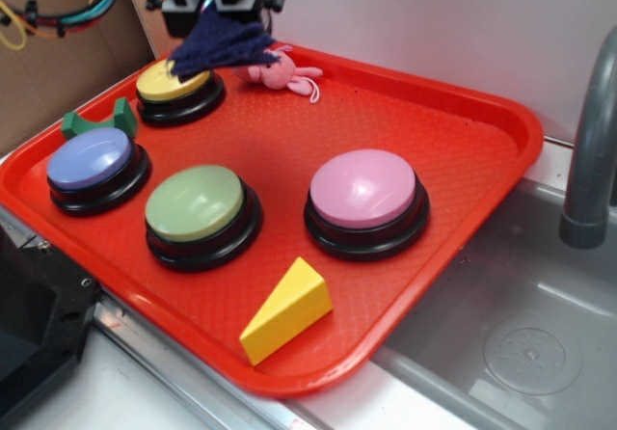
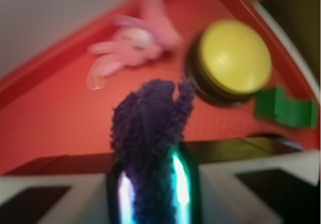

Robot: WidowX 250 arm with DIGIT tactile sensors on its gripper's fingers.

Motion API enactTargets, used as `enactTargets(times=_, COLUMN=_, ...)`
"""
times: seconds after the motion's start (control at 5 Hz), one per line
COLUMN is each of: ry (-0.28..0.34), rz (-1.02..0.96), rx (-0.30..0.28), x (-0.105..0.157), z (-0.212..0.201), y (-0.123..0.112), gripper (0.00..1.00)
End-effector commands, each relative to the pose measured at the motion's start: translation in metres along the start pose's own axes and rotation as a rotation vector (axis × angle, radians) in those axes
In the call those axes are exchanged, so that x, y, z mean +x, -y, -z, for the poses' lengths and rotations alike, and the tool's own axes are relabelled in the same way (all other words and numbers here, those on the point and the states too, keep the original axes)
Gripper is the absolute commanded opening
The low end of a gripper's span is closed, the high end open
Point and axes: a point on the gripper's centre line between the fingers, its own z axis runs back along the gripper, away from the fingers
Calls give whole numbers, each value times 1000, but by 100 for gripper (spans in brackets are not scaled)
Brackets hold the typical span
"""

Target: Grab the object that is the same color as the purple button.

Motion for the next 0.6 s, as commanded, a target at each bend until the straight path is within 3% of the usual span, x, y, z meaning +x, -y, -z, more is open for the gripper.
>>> enactTargets(times=0.0, ry=-65, rz=457, rx=-296, x=13, z=-83, y=20, gripper=0)
enactTargets(times=0.2, ry=-21, rz=472, rx=-267, x=16, z=-89, y=16, gripper=0)
enactTargets(times=0.4, ry=7, rz=429, rx=-165, x=20, z=-80, y=13, gripper=0)
